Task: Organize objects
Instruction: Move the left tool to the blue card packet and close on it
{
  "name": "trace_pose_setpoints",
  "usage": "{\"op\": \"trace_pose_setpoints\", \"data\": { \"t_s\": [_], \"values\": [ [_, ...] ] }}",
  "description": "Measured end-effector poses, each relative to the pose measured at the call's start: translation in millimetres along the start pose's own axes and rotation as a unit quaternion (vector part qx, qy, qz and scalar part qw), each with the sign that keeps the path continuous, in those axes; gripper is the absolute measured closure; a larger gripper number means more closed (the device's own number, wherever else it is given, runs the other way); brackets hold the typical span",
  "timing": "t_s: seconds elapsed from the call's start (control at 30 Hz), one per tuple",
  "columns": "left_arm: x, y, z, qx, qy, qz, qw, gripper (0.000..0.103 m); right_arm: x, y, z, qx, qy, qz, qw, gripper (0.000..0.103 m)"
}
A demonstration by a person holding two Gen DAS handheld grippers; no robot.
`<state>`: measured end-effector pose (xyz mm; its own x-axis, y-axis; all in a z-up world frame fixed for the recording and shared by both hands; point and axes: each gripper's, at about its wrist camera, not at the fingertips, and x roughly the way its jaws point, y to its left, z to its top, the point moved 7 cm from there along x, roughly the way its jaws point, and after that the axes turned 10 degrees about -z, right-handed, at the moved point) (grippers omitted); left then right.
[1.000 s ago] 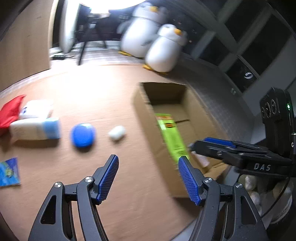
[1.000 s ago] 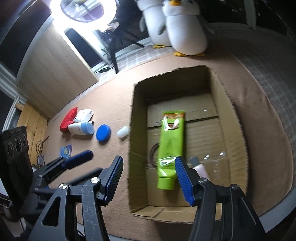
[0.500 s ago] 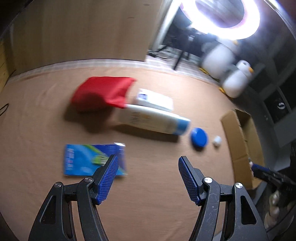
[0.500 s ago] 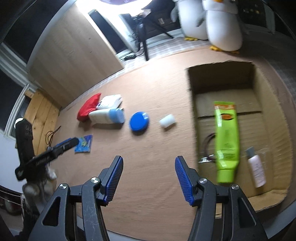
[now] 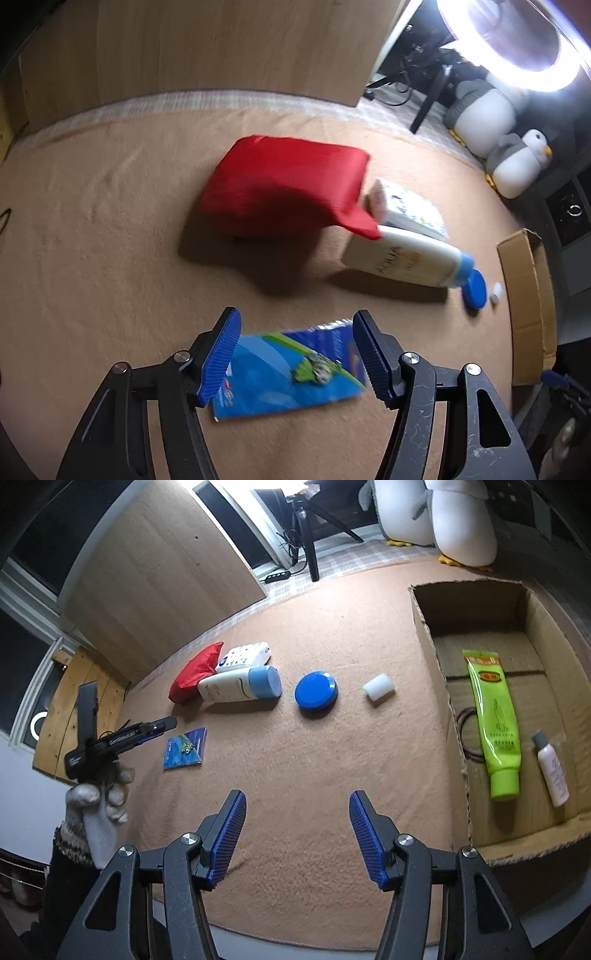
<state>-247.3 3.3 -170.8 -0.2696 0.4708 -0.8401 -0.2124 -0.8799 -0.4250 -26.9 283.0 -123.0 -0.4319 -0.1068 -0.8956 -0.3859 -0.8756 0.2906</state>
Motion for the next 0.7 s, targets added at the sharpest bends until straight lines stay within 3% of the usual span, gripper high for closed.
{"op": "trace_pose_setpoints", "data": {
  "t_s": [0.27,0.6,0.7],
  "values": [
    [14.2,23.1,-1.1,-0.009,0.026,-0.003,0.9996,0.045,-4.1,-4.9,-7.7,0.017,-0.002,-0.004,1.000,0.049],
    [6.8,5.4,-37.5,0.009,0.043,-0.020,0.9988,0.045,3.8,1.8,-3.1,0.014,0.004,0.005,1.000,0.049],
    [5.8,-5.2,-49.0,0.016,0.043,-0.003,0.9989,0.042,7.0,6.5,-2.9,0.007,0.007,0.011,1.000,0.049]
  ]
}}
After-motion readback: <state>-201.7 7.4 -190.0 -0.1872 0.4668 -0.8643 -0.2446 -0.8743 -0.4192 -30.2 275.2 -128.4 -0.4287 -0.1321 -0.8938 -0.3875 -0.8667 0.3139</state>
